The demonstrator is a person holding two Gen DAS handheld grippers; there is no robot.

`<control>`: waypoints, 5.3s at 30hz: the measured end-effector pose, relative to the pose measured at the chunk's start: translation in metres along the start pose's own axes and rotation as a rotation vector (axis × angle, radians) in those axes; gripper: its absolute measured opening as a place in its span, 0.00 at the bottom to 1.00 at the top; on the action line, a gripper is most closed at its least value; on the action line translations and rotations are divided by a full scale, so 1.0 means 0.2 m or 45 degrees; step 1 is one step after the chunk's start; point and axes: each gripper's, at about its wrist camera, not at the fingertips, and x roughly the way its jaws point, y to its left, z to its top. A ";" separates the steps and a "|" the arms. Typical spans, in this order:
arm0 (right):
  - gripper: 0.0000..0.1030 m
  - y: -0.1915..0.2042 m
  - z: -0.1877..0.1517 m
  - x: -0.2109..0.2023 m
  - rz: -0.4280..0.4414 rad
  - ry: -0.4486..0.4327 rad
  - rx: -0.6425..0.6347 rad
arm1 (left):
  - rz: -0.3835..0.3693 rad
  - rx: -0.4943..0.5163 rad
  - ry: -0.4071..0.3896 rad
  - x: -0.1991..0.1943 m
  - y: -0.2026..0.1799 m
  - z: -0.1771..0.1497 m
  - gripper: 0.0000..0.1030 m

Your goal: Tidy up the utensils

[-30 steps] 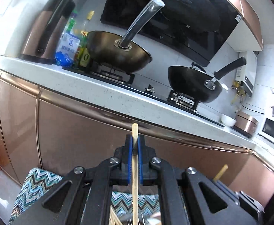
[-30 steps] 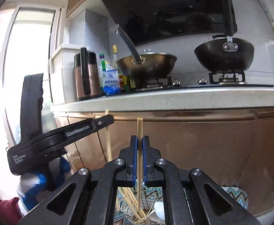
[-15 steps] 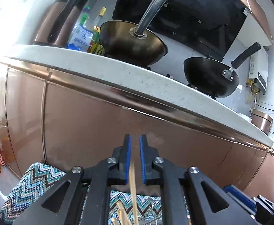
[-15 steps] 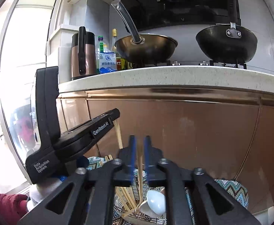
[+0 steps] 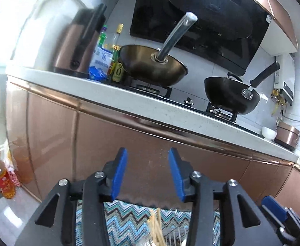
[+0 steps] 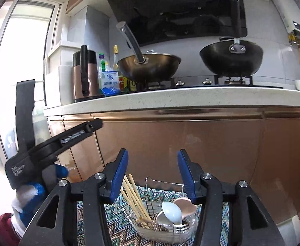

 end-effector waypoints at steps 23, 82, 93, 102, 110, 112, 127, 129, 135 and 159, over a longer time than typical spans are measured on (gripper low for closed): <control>0.74 0.08 -0.01 -0.72 -0.308 -0.098 -0.068 | 0.215 0.141 0.142 -0.68 0.13 -0.10 0.53; 0.99 -0.11 -0.06 -1.15 -0.572 -0.208 -0.056 | 0.317 0.397 -0.058 -1.13 0.00 -0.14 0.71; 1.00 -0.10 -0.06 -1.15 -0.575 -0.201 -0.063 | 0.302 0.374 -0.057 -1.12 0.03 -0.13 0.71; 1.00 -0.08 -0.06 -1.13 -0.583 -0.183 -0.080 | 0.349 0.363 -0.061 -1.12 0.05 -0.11 0.72; 1.00 -0.08 -0.07 -1.14 -0.579 -0.181 -0.083 | 0.345 0.352 -0.067 -1.13 0.08 -0.11 0.72; 1.00 -0.08 -0.07 -1.13 -0.579 -0.180 -0.084 | 0.342 0.354 -0.070 -1.13 0.07 -0.11 0.72; 1.00 -0.10 -0.07 -1.14 -0.584 -0.177 -0.082 | 0.305 0.362 -0.057 -1.14 0.06 -0.12 0.72; 1.00 -0.11 -0.07 -1.13 -0.585 -0.175 -0.081 | 0.302 0.357 -0.056 -1.14 0.07 -0.12 0.72; 1.00 -0.10 -0.08 -1.12 -0.583 -0.163 -0.093 | 0.295 0.354 -0.052 -1.14 0.07 -0.11 0.72; 1.00 -0.11 -0.09 -1.12 -0.589 -0.159 -0.096 | 0.270 0.372 -0.052 -1.13 0.07 -0.12 0.72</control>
